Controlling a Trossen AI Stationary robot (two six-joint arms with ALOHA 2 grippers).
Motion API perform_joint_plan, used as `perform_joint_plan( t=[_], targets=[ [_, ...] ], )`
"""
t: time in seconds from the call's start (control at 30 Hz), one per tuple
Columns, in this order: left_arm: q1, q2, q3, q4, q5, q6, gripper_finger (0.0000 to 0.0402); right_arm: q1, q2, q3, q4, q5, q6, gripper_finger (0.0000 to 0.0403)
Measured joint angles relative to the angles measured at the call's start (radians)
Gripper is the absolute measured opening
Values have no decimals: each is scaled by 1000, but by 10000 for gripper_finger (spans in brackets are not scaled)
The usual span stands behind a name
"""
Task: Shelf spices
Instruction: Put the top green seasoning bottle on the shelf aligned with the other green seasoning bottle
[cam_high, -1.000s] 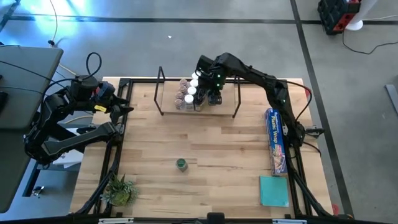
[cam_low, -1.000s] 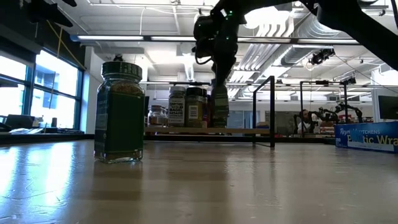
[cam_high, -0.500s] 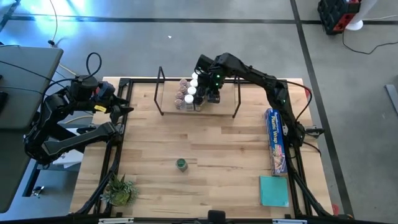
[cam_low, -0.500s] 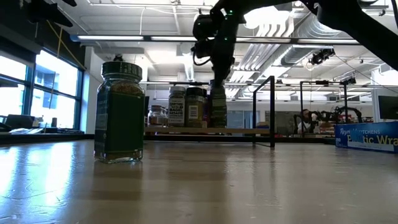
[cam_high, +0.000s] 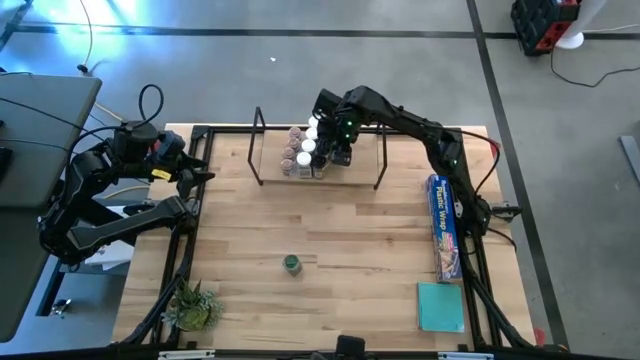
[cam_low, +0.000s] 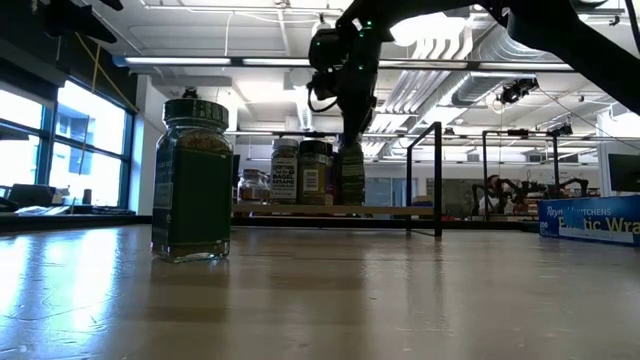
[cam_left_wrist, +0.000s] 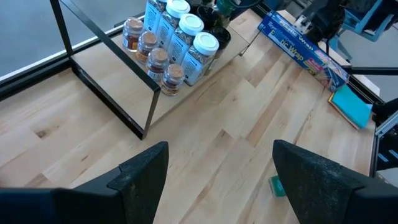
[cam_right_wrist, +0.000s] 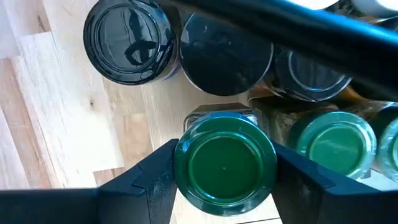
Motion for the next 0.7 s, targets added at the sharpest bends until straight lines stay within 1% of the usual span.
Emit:
perform_joint_plan(
  t=[0.3,0.5,0.7],
  targets=[
    [0,0,0,0,0,0,282,-1,2,0,-4,-23,0,206],
    [0,0,0,0,0,0,282,-2,2,0,-3,-57,1,208],
    [0,0,0,0,0,0,282,-5,2,0,-3,-58,2,235]
  ],
)
